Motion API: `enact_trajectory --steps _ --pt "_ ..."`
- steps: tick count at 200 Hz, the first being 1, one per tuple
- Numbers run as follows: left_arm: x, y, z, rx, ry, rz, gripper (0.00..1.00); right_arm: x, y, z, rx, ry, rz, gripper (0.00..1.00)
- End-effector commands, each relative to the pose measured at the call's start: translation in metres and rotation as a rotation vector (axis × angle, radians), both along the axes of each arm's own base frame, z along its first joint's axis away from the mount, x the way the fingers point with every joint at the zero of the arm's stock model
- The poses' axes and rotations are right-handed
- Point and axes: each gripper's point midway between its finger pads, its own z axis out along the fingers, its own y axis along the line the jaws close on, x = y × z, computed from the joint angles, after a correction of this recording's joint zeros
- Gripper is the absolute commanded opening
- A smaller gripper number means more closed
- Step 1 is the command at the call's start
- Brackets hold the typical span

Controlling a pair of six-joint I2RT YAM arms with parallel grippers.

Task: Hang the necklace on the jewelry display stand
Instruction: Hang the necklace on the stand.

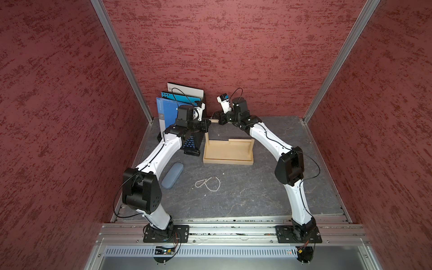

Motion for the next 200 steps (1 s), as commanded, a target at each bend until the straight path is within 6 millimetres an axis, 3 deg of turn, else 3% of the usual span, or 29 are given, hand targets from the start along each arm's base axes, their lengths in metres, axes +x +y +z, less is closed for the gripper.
enact_trajectory --steps 1,80,129,157,200 --pt "0.0 -0.001 0.003 0.0 -0.012 -0.024 0.0 0.009 -0.001 -0.011 -0.044 -0.009 -0.018 0.06" --pt "0.006 -0.002 -0.006 0.004 0.002 -0.023 0.02 0.004 0.004 -0.025 -0.09 0.02 0.031 0.16" --pt "0.005 -0.002 -0.007 0.009 0.002 -0.027 0.03 0.001 0.003 -0.014 -0.093 -0.004 0.04 0.2" --pt "0.006 -0.001 -0.008 0.009 0.005 -0.024 0.09 -0.001 0.001 -0.011 -0.102 -0.008 0.038 0.26" --pt "0.004 0.0 -0.003 0.01 -0.005 -0.024 0.14 -0.005 -0.002 0.011 -0.084 -0.04 0.027 0.29"
